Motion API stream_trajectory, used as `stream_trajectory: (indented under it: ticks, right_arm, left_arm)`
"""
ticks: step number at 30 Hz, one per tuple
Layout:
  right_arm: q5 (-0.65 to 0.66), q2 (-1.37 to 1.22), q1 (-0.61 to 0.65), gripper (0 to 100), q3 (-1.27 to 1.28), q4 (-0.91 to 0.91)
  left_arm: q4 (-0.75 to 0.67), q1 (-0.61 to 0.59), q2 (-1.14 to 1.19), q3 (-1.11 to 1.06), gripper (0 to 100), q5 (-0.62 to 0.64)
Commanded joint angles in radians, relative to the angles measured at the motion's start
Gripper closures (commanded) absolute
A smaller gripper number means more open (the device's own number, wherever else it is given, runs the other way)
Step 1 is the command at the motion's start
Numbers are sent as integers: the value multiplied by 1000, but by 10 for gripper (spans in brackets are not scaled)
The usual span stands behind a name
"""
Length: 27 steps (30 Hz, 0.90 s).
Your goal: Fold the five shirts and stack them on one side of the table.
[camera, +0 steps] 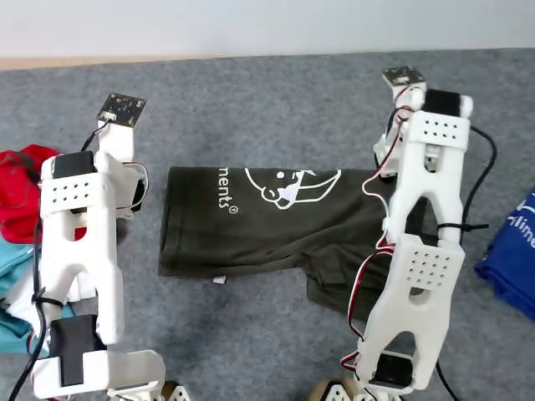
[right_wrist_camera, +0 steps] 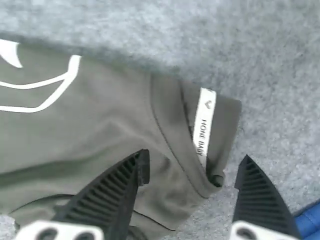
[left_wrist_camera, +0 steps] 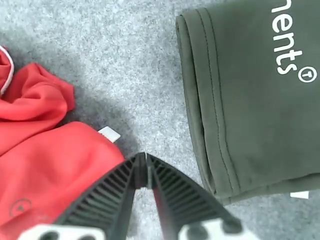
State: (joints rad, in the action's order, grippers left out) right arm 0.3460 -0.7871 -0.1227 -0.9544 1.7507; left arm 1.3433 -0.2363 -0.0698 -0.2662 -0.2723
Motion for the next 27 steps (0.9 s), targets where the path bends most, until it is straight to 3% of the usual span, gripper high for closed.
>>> stream_trajectory:
  ticks: [1, 12, 19, 27]
  right_arm:
    - [-9, 134, 8, 756, 3, 47]
    - [-6, 492, 15, 975, 408, 47]
    - [32, 746, 74, 988, 937, 25]
    - [32, 938, 137, 988, 1452, -360]
  left_arm:
    - [-9, -2, -54, 8, 994, 5]
    - [54, 95, -54, 84, 994, 3]
    - [49, 132, -54, 101, 994, 3]
    - [54, 133, -54, 99, 994, 3]
